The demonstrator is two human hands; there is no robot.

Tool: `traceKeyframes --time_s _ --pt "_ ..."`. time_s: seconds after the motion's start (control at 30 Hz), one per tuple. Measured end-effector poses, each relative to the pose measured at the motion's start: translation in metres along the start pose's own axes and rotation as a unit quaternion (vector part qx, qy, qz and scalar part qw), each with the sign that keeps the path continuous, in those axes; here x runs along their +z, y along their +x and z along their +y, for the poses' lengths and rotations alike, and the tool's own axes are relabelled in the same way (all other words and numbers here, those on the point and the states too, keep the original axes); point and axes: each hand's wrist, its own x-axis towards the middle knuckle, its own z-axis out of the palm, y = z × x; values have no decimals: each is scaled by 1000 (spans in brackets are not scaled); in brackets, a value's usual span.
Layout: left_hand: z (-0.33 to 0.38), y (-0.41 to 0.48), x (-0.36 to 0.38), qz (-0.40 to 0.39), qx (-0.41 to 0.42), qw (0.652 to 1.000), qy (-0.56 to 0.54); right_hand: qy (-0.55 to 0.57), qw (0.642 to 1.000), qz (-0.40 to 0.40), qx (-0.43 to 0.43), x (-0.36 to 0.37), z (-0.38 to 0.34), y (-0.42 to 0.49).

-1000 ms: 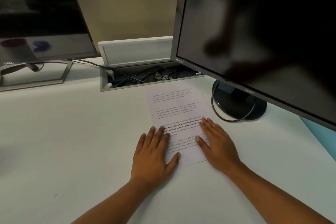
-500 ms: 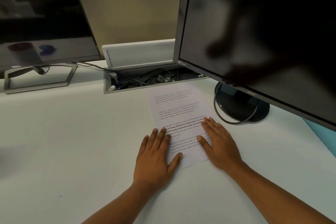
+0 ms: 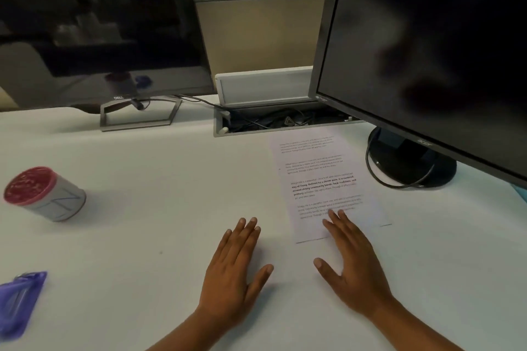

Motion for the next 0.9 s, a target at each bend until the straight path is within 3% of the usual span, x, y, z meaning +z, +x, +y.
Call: traceKeyframes --time_s 0.17,0.33,0.67,0.9 --pt "-31 -85 -35 87 -138 987 -13 -13 997 -31 -69 12 -38 -33" --pt "-62 -142 -62 77 -243 966 37 -27 994 -61 -92 17 -49 -46" --pt "-102 -177 -72 22 -273 957 93 -86 991 -89 -57 26 -59 -54" --pt "-109 -181 -66 33 -262 960 94 -92 994 -67 -1 30 -79 -62"
